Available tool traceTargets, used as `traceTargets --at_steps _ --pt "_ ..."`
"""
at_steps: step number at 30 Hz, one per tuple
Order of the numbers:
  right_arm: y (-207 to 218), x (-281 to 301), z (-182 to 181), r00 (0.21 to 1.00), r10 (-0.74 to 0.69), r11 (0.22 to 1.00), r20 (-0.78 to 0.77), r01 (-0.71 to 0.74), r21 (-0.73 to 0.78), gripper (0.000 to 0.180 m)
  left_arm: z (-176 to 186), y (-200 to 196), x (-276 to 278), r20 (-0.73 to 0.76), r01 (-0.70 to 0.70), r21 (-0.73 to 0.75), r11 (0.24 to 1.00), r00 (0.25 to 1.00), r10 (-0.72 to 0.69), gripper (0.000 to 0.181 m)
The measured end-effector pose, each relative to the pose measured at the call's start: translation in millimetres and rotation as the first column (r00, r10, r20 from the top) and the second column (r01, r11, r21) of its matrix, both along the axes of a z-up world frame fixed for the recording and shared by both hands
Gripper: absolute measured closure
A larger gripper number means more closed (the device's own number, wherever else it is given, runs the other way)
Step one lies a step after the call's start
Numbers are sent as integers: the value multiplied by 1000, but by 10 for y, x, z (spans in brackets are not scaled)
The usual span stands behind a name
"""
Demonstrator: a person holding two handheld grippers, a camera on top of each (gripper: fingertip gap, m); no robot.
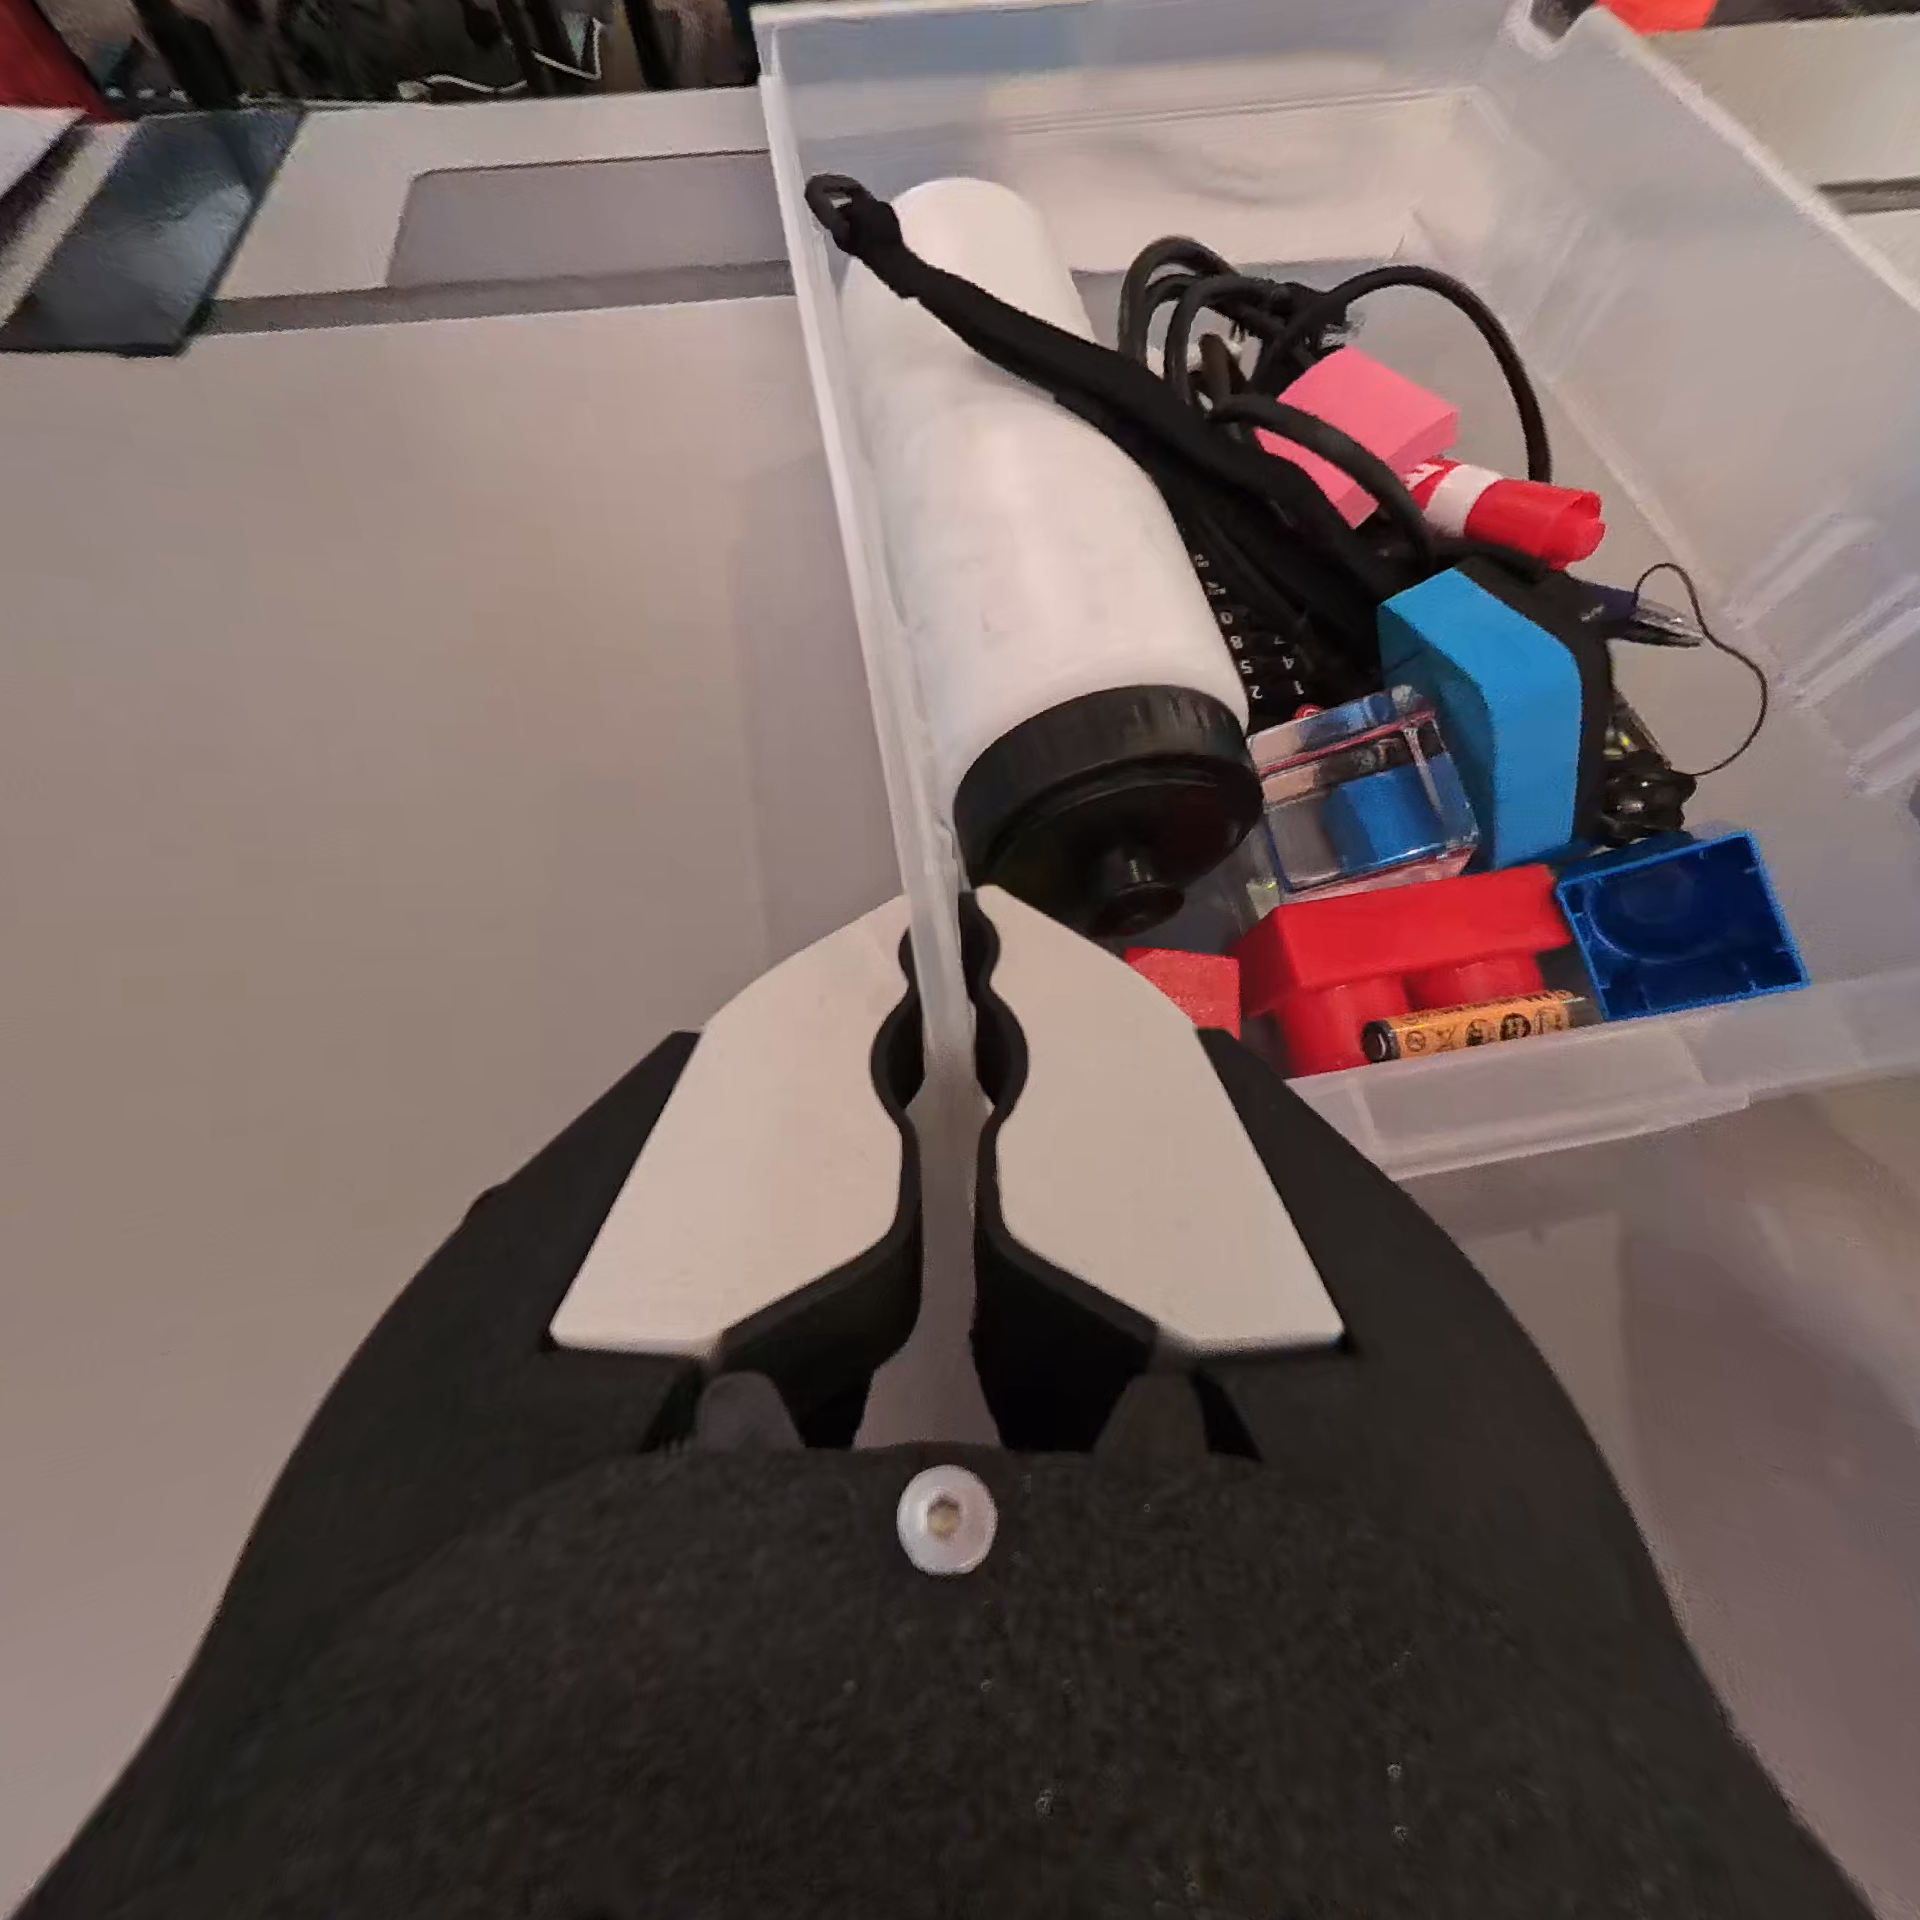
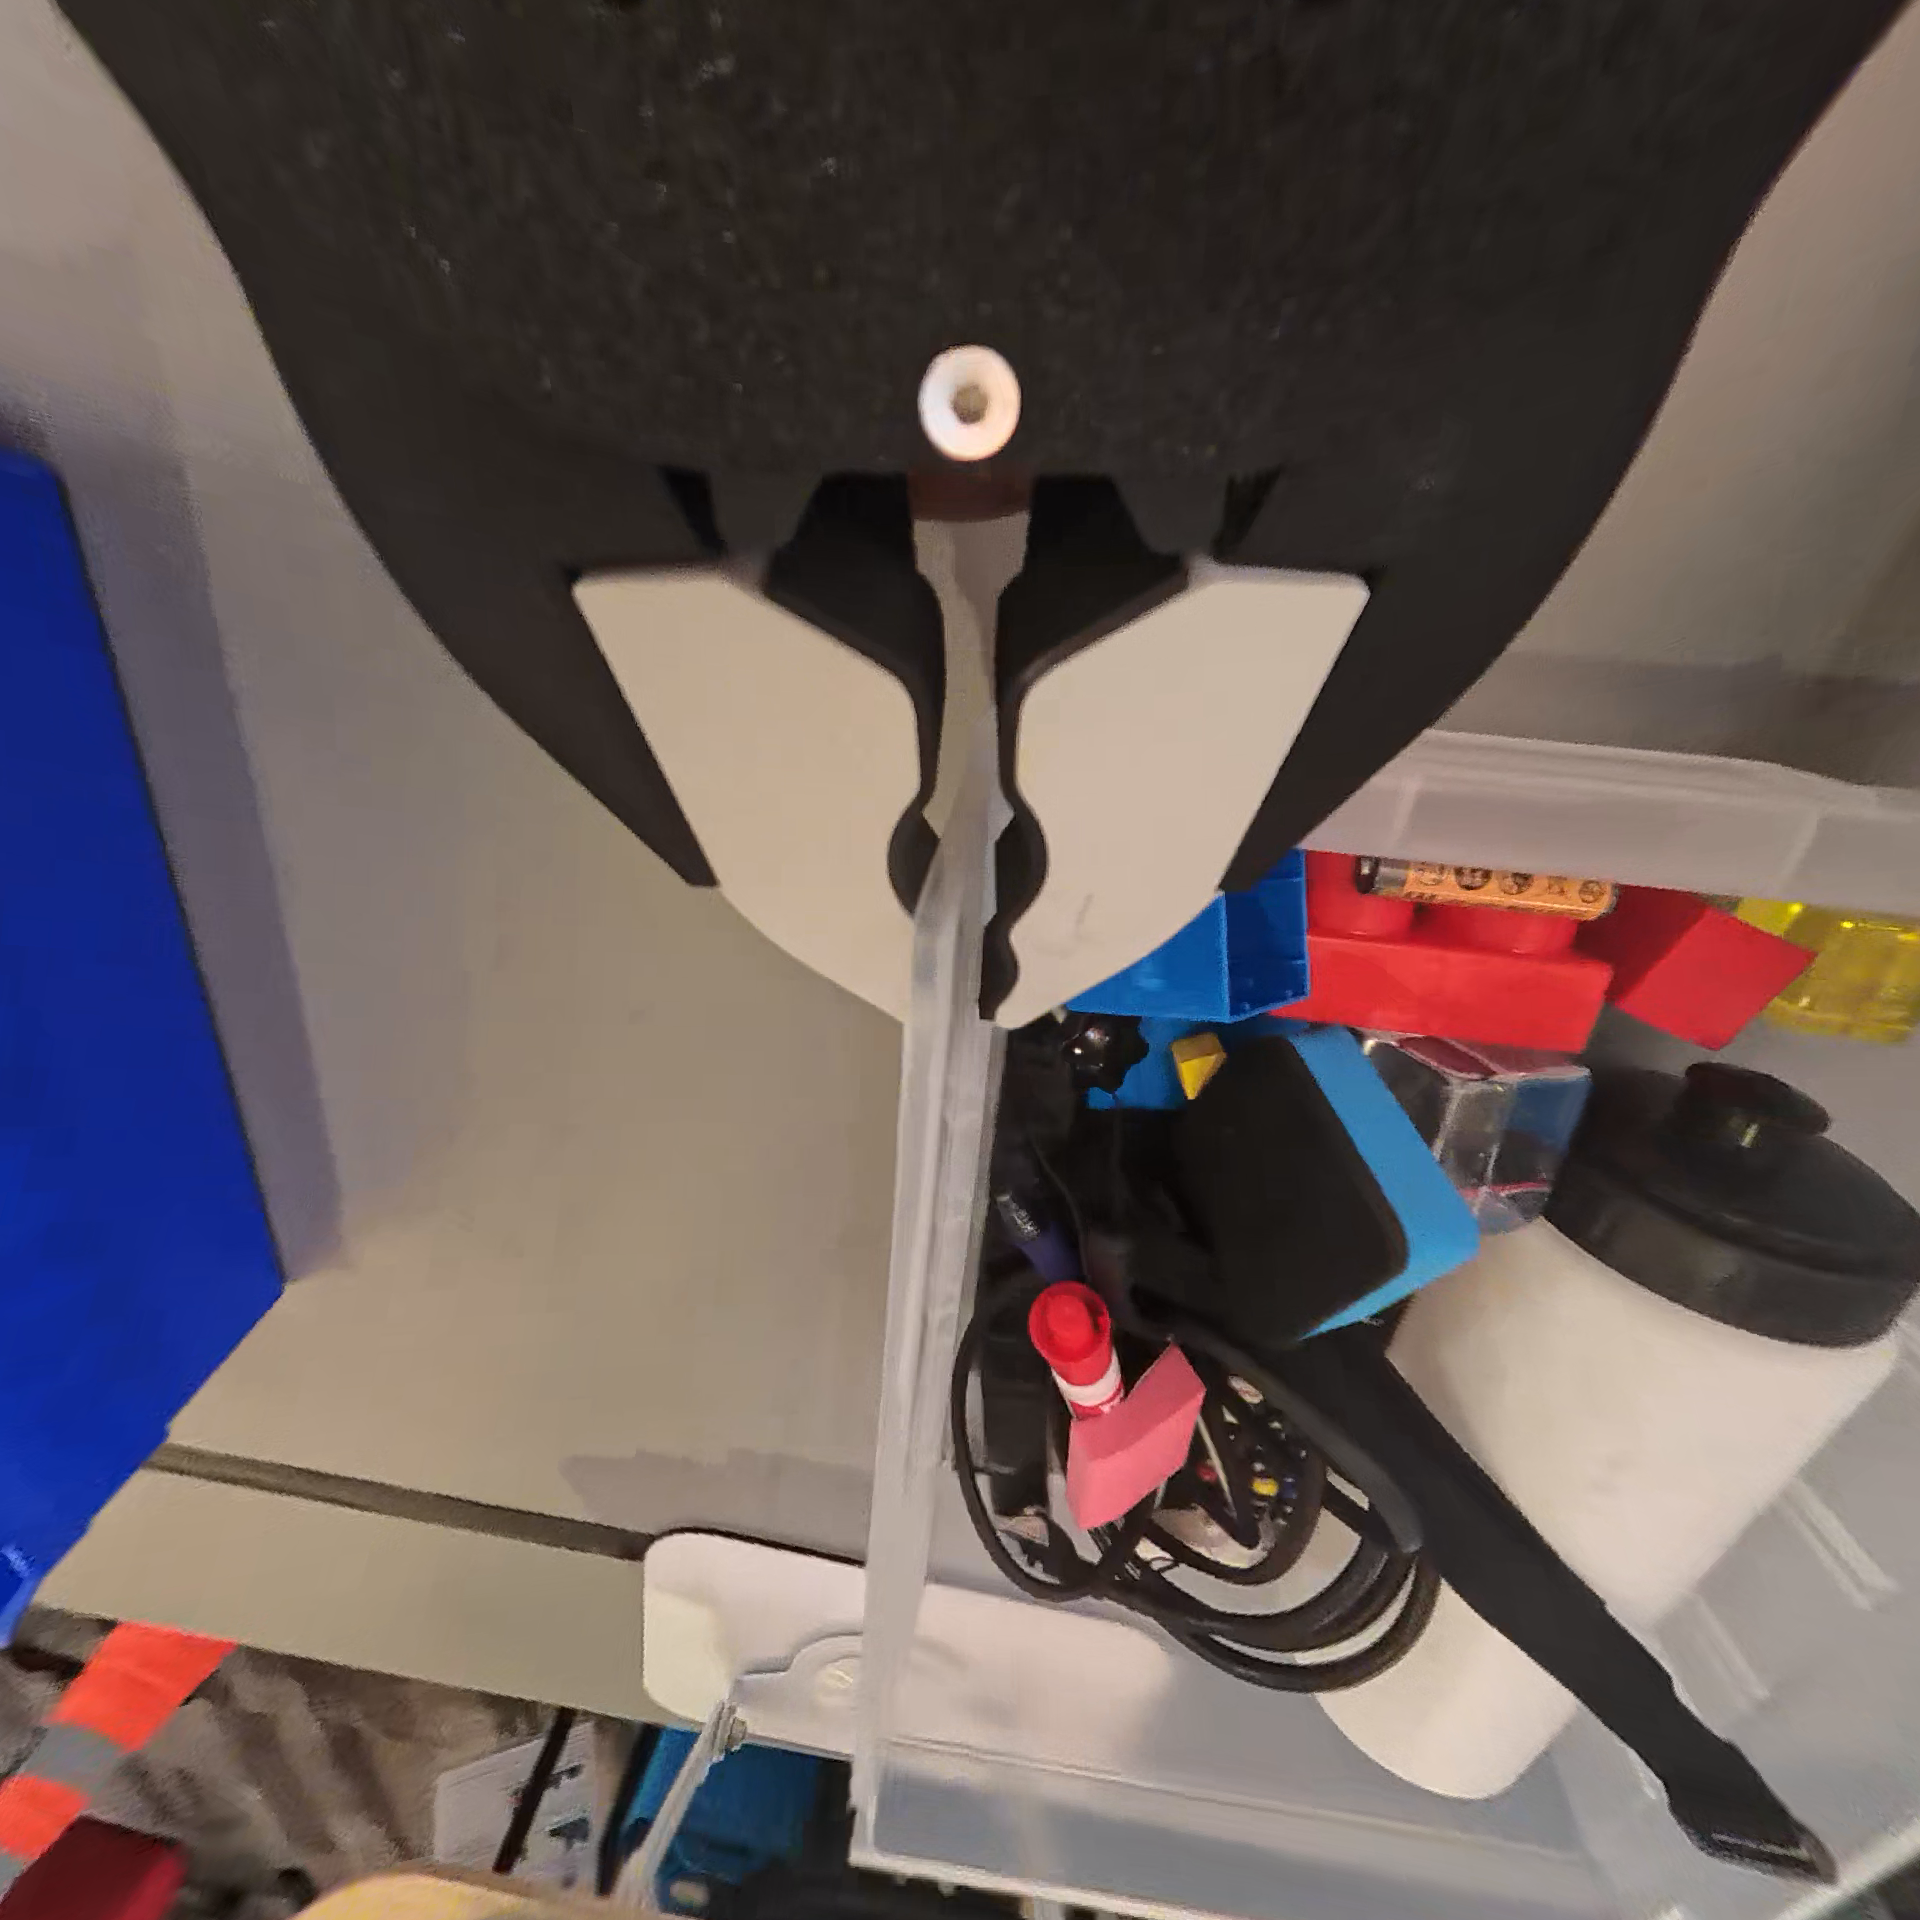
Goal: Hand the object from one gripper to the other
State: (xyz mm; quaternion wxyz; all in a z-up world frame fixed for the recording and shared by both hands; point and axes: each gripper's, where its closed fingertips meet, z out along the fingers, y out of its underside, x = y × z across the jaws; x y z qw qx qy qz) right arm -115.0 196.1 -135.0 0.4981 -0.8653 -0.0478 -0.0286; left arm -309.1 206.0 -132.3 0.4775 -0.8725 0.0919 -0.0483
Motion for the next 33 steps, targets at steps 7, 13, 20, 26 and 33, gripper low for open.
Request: traceTargets --at_steps 7,13,20,26,33 --pt "-20 -888 182 999 37 998 -32 -35 57 175 312 -4 -889 -23 -41 53 998 999 42 179" --pt "60 -1715 50 997 66 997 -42 -64 37 174 190 46 -1718 -49 -76 32 997 996 77 178" --pt "53 -2098 28 975 194 980 -108 -190 54 169 47 133 -2056 151 -120 -4 993 981 119 176" --pt "-470 -1951 210 845 520 852 -128 -523 11 133 540 -52 -2242 246 -207 205 957 957 154 151" --pt "-596 -251 341 903 428 896 -32 -419 147 124 906 -312 -2098 388 -219 365 905 919 67 134"
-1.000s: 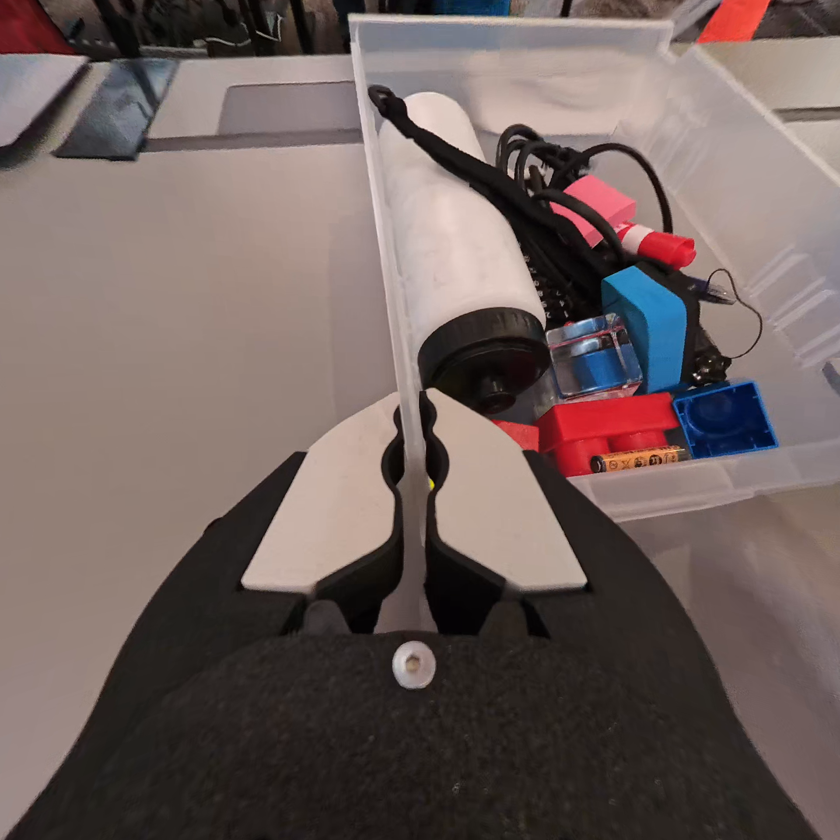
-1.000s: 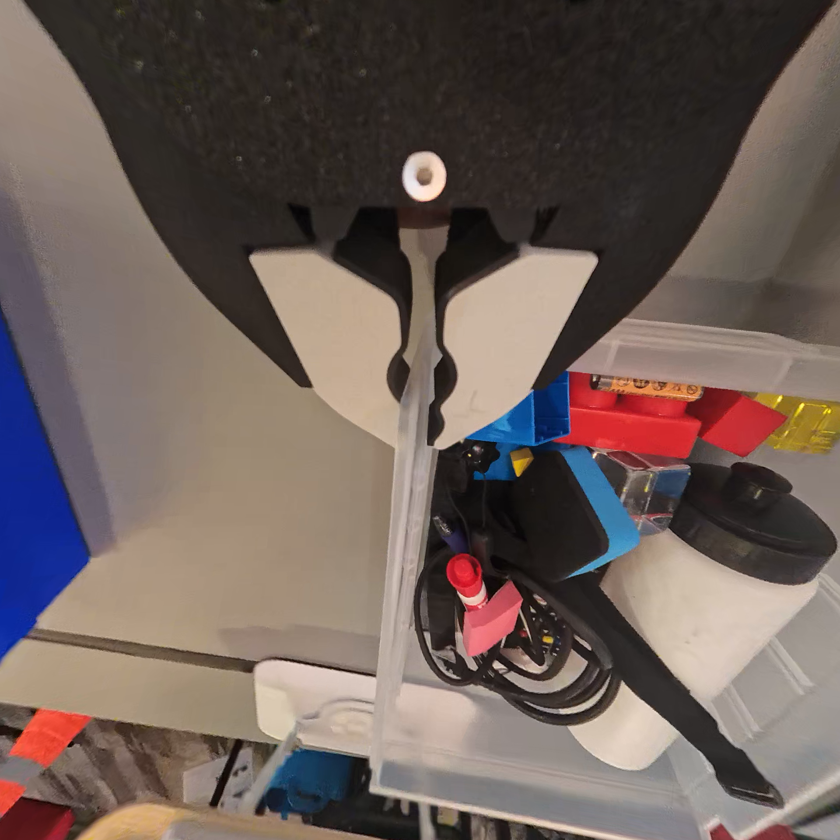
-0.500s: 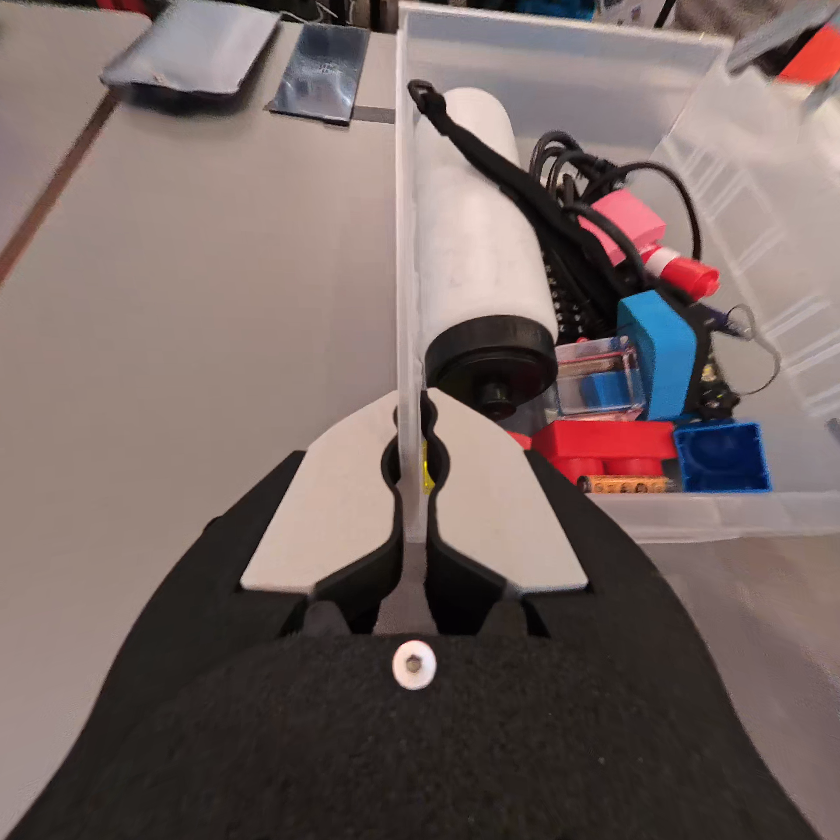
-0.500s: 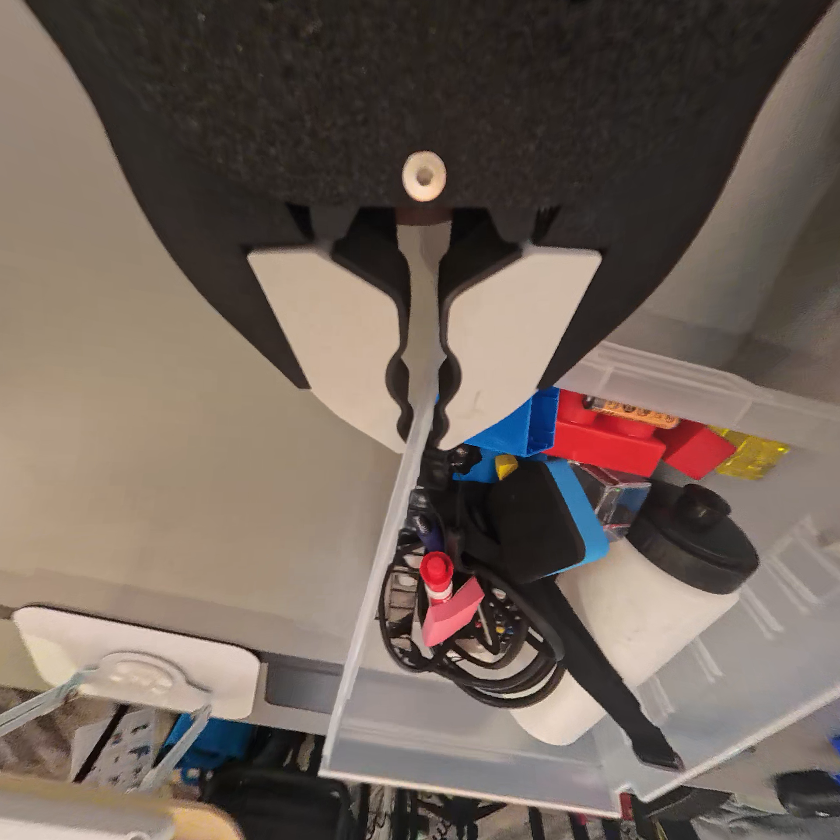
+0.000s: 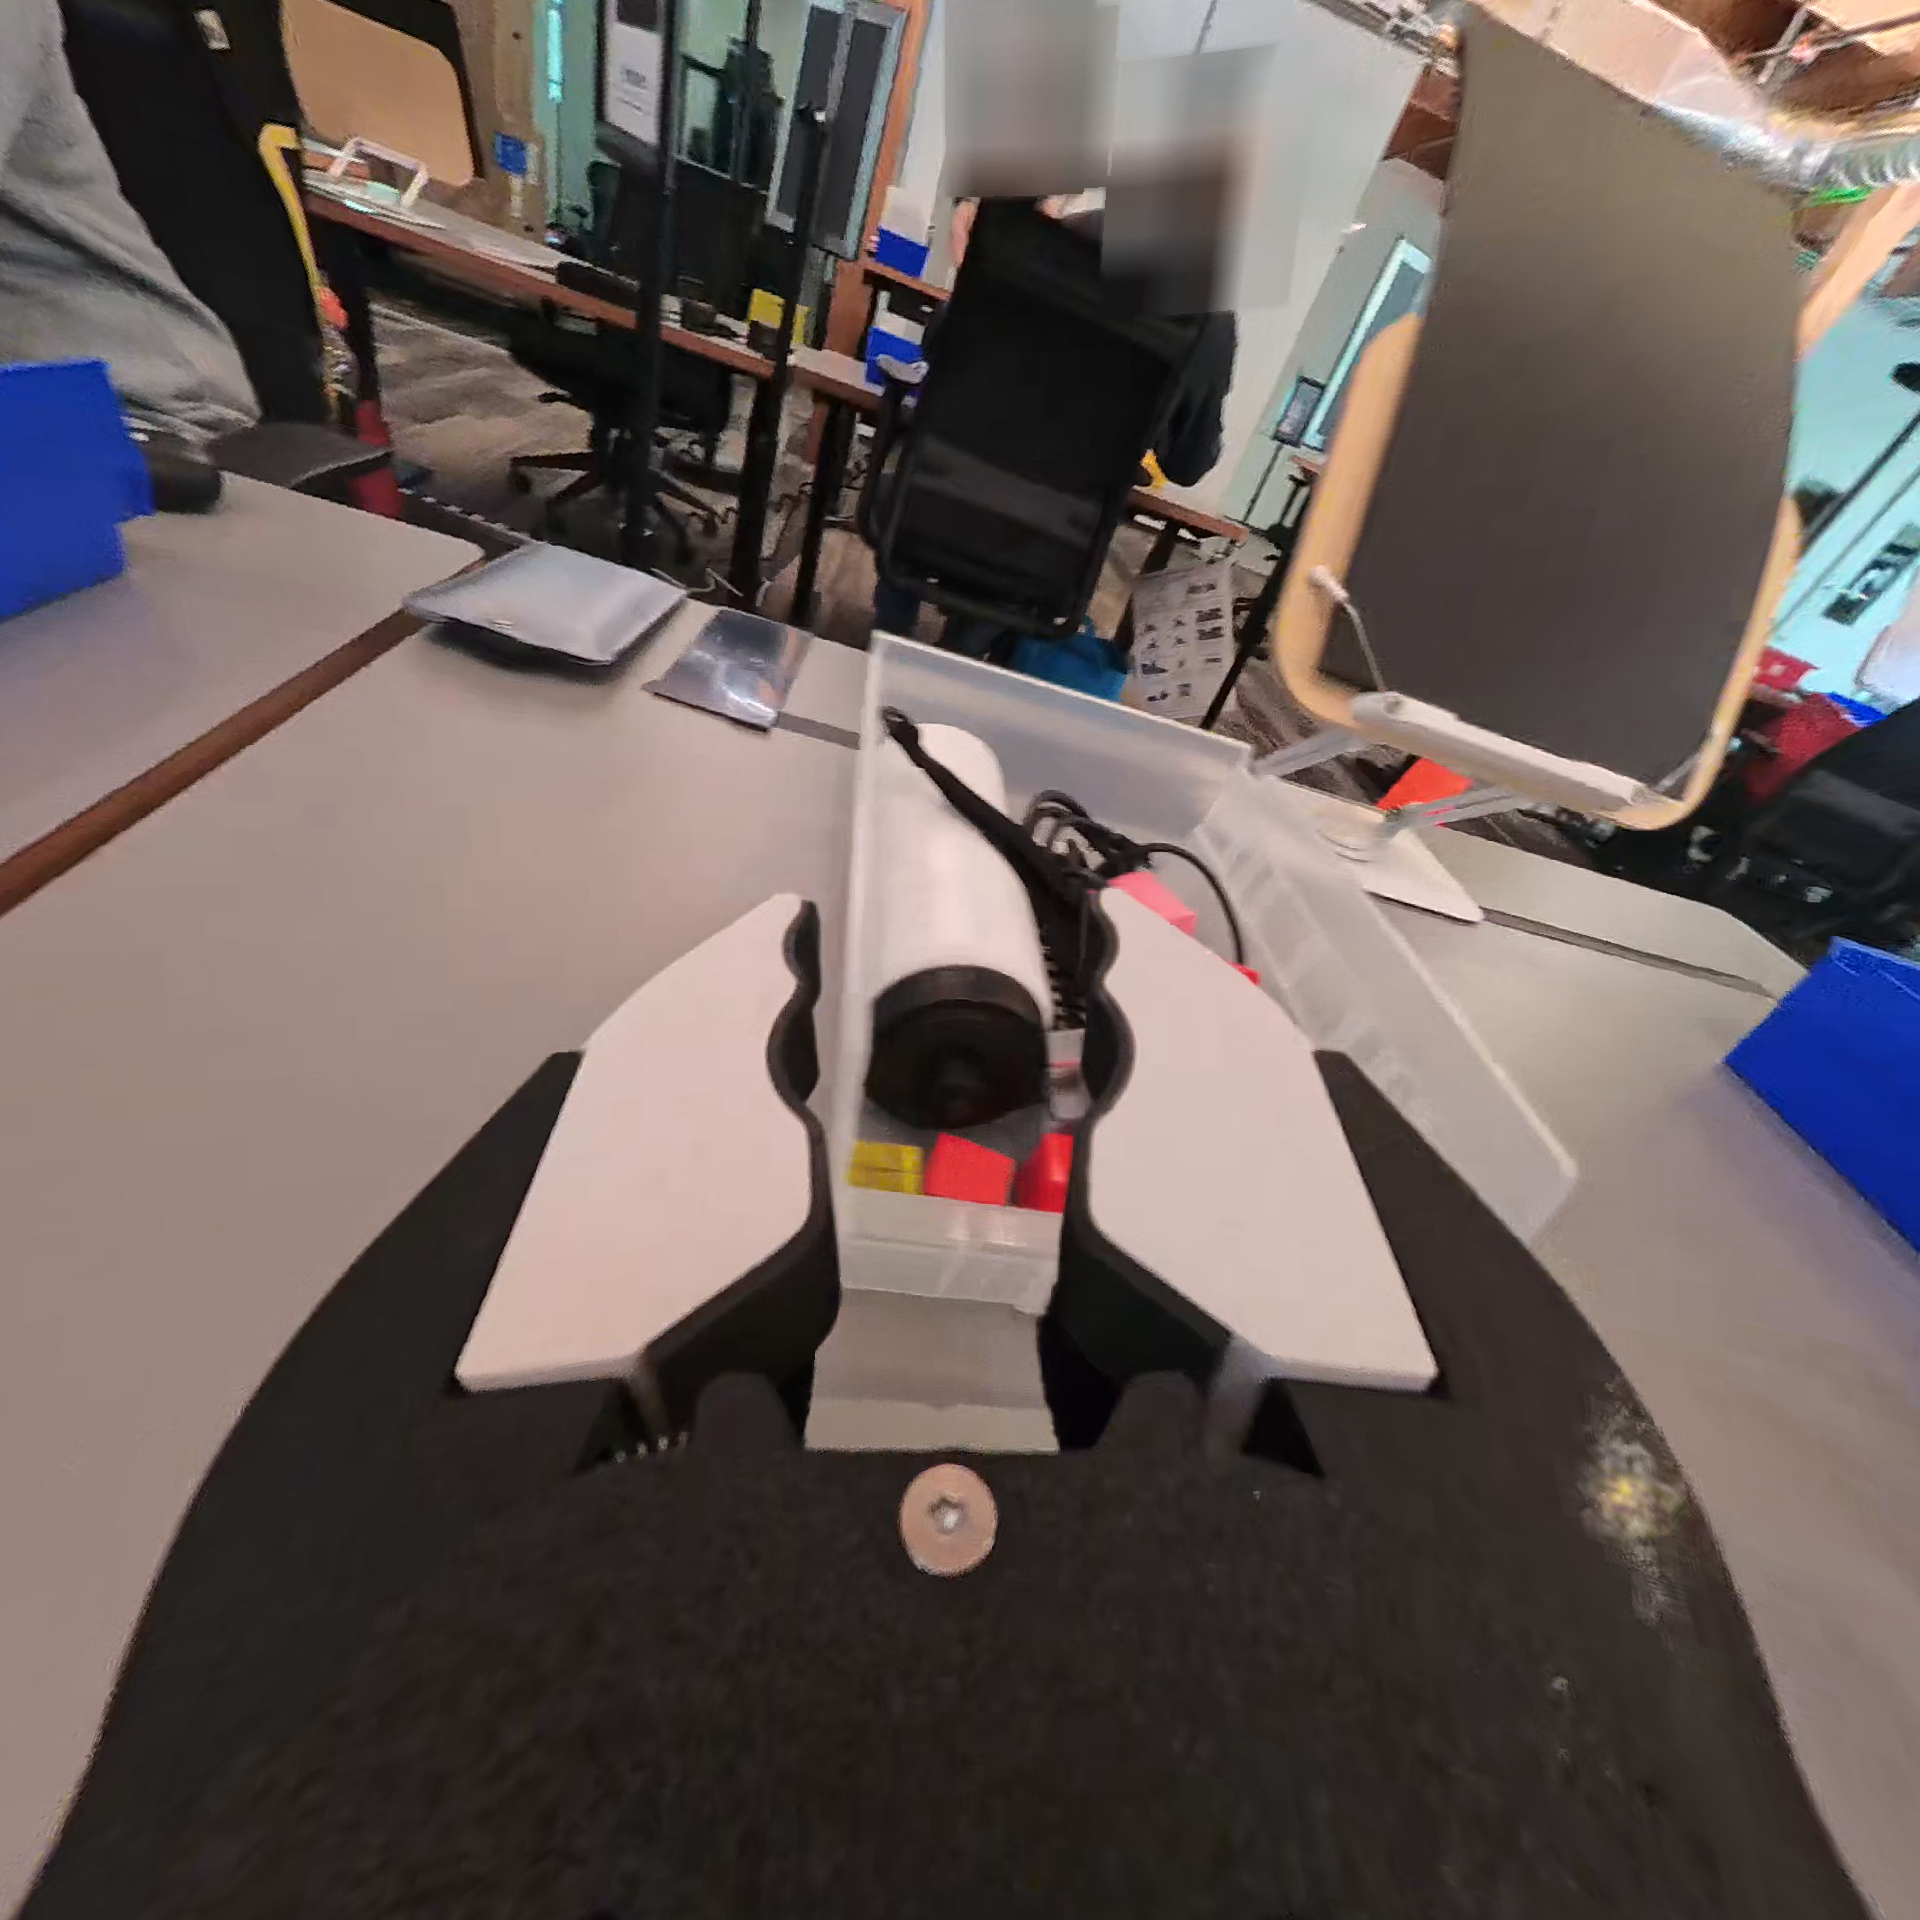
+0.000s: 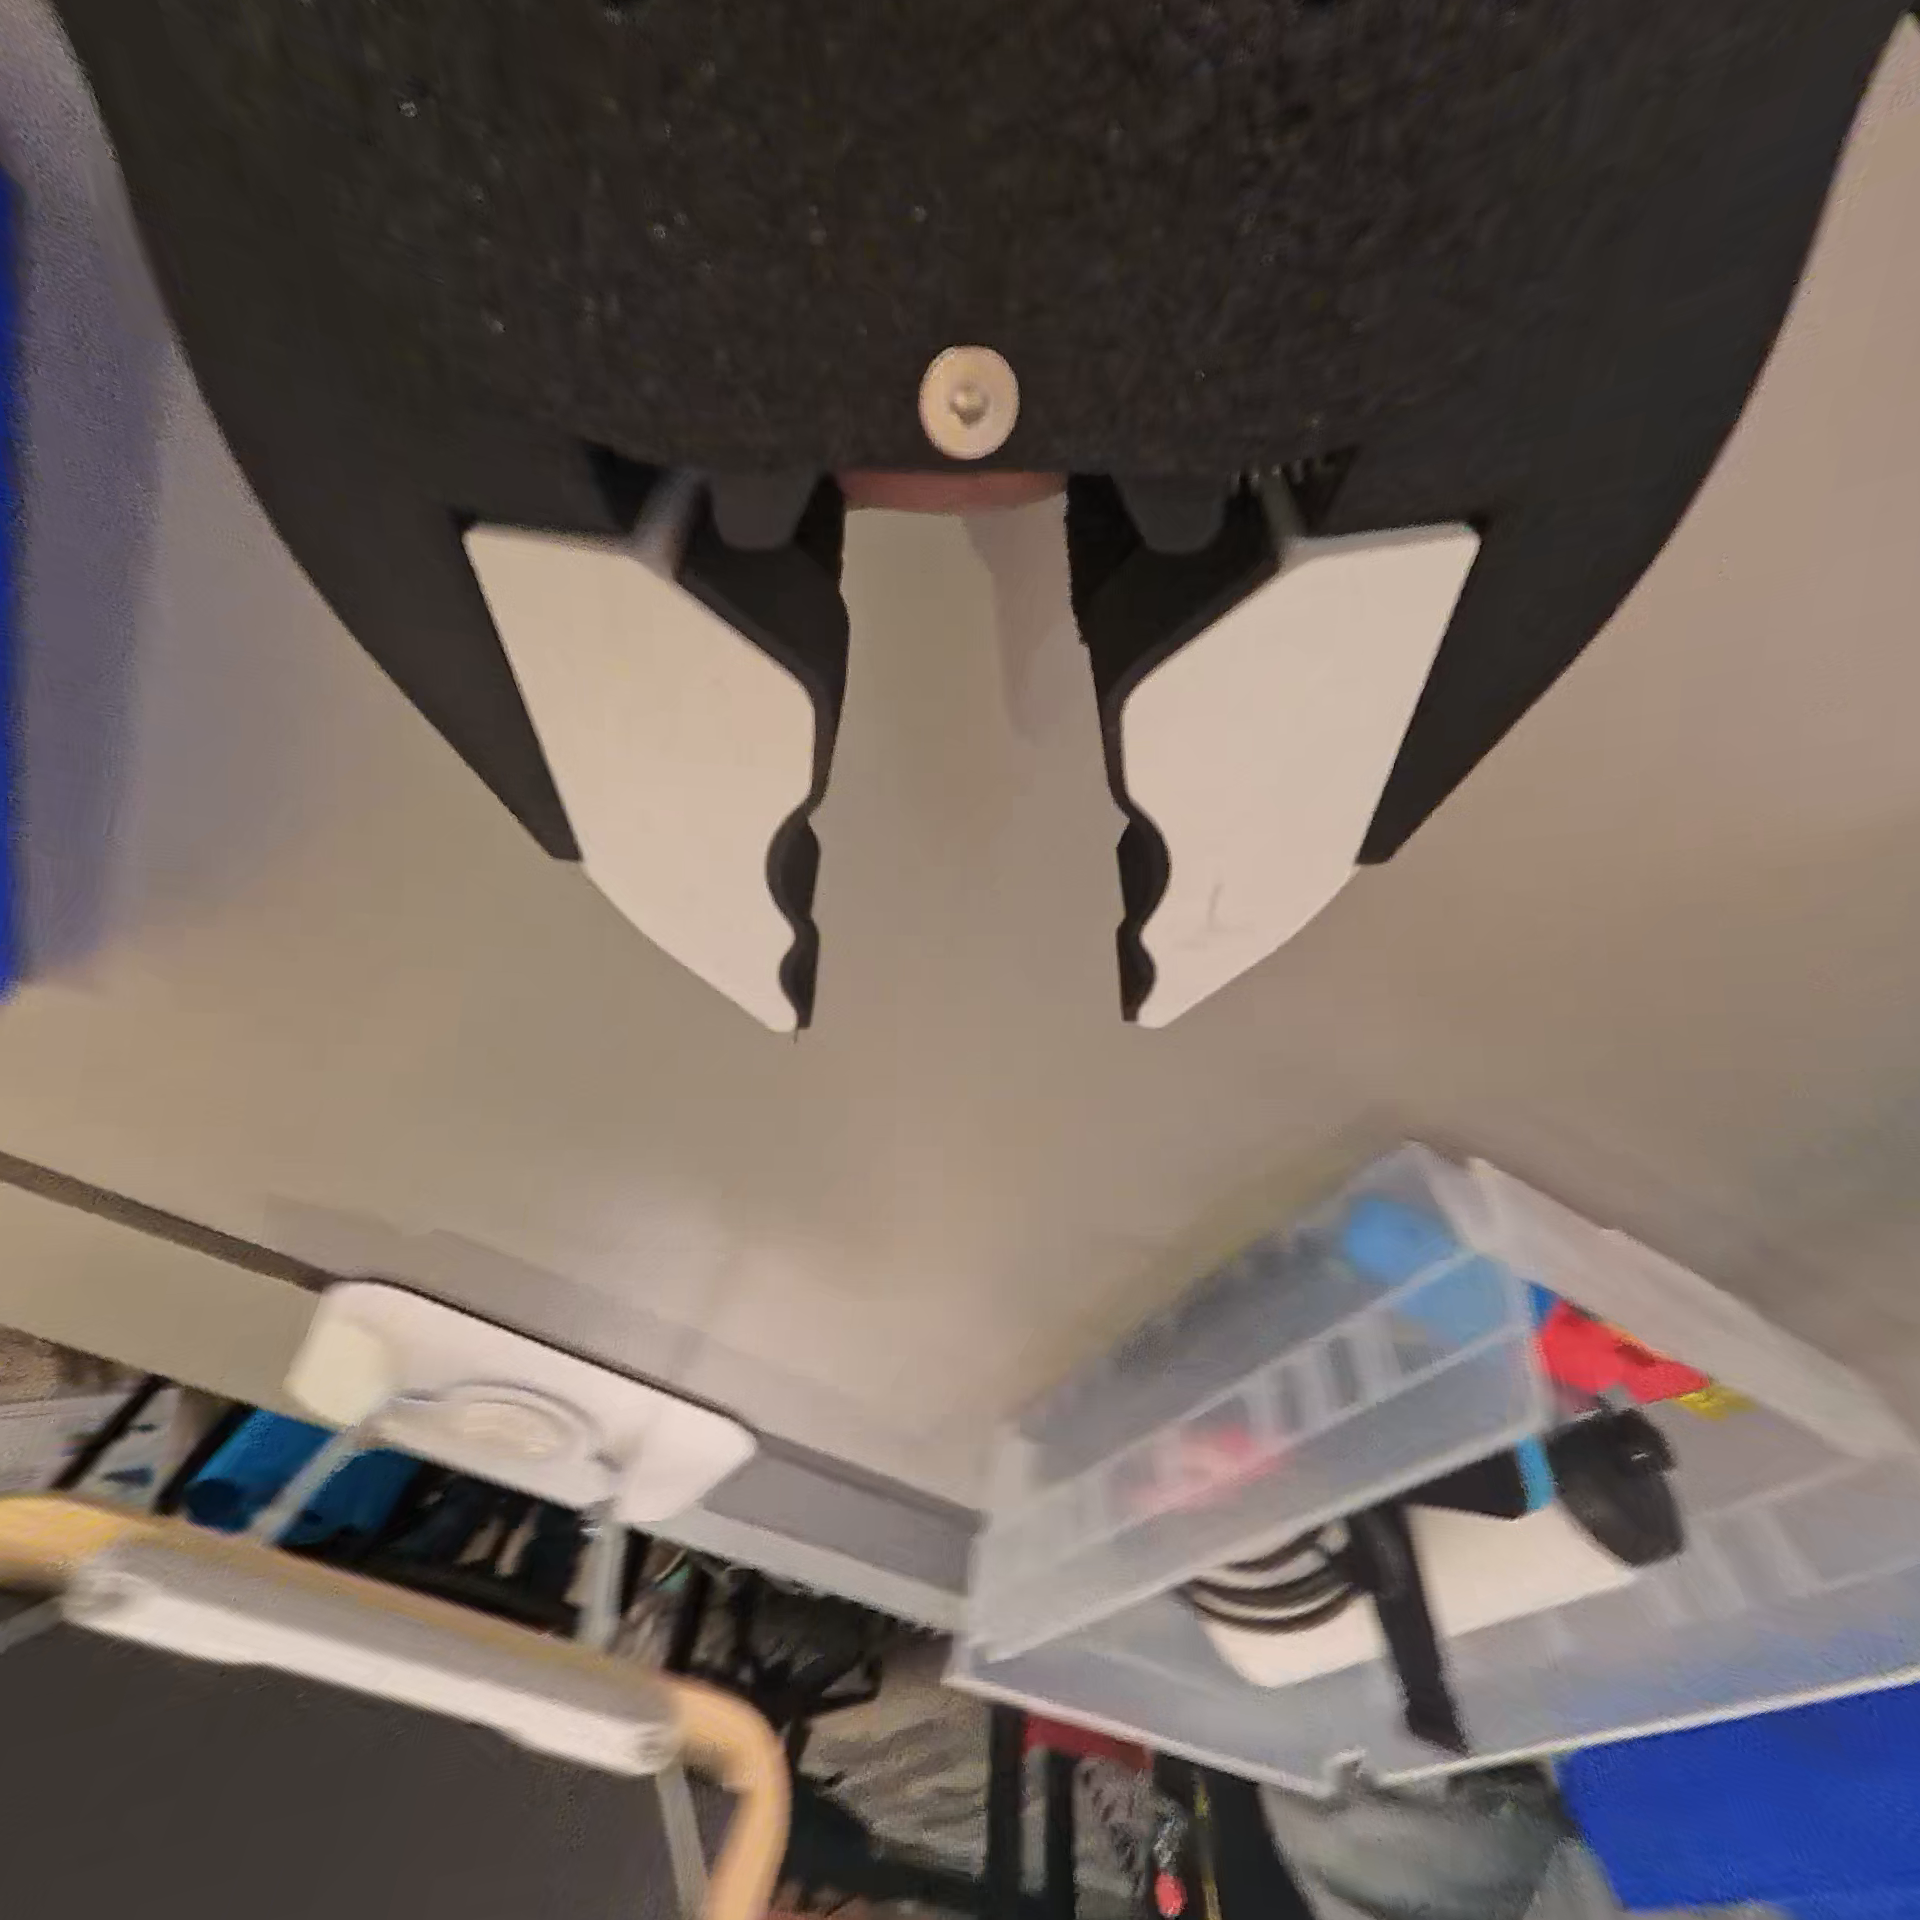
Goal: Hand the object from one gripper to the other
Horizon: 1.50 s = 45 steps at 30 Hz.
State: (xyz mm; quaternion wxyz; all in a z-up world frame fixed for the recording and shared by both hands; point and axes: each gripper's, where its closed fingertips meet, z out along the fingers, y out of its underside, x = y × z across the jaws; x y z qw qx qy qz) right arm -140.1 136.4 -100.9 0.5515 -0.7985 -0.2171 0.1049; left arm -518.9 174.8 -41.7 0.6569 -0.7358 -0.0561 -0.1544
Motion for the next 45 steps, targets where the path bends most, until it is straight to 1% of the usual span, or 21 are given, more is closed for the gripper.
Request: traceTargets --at_steps 1,3,5,7,8,9,11,12,14,17,21,25,30,32,36,39,42,44,45 --pt "-20 279 13 999 -29 1000 -22 29 4 125 6 -34 131 -9 18 -1 1000 1000 -18 133" --pt "-53 892 12 986 -156 988 -53 155 -15 125 -39 -114 487 -15 86 -14 996 996 -86 130" --pt "-173 1470 -16 961 -270 963 -68 271 4 127 -132 -226 870 29 183 -39 982 983 -182 128" --pt "-350 1857 0 948 -302 950 -102 308 52 127 -218 -336 1208 71 278 -64 958 959 -274 121" --pt "-432 1998 10 948 -304 948 -98 311 67 121 -259 -371 1330 64 305 -75 950 952 -300 119" --pt "-492 2155 13 941 -328 939 -80 334 79 115 -290 -384 1425 39 320 -84 944 947 -318 115" --pt "-524 2477 20 907 -417 902 -63 421 97 117 -342 -365 1552 -43 336 -108 936 939 -342 111" --pt "-508 2577 34 898 -436 892 -59 439 106 116 -371 -347 1588 -89 335 -120 935 934 -346 109" --pt "-472 2717 43 886 -462 877 -34 463 131 117 -439 -322 1649 -160 335 -151 930 920 -358 105" --pt "-438 2719 52 888 -457 878 -41 458 141 123 -478 -316 1723 -209 346 -169 923 903 -376 104" --pt "-411 2560 98 911 -410 894 -51 413 175 130 -521 -310 1762 -230 355 -186 916 891 -392 104" --pt "-356 2448 91 927 -367 912 -72 374 168 131 -579 -319 1743 -201 364 -214 907 892 -405 106" --pt "-320 2432 19 930 -358 922 -84 366 122 132 -598 -340 1747 -151 389 -224 894 892 -426 111" --pt "-322 2432 26 930 -353 924 -107 364 115 134 -605 -348 1764 -138 409 -227 884 885 -445 116" --pt "-339 2431 34 931 -341 929 -133 355 103 136 -608 -353 1797 -119 434 -231 871 876 -468 117" --pt "-368 2426 81 932 -331 930 -146 349 119 138 -525 -383 1858 -135 486 -212 848 845 -518 130" --pt "-393 2407 128 938 -320 929 -137 338 148 139 -239 -264 1780 -176 484 -164 859 843 -509 132" --pt "-394 2390 117 941 -315 932 -120 331 149 139 -77 -76 1736 -179 518 -218 827 812 -555 127" --pt "-392 2372 122 944 -308 934 -122 324 150 139 -69 50 1719 -187 530 -293 796 784 -591 122"
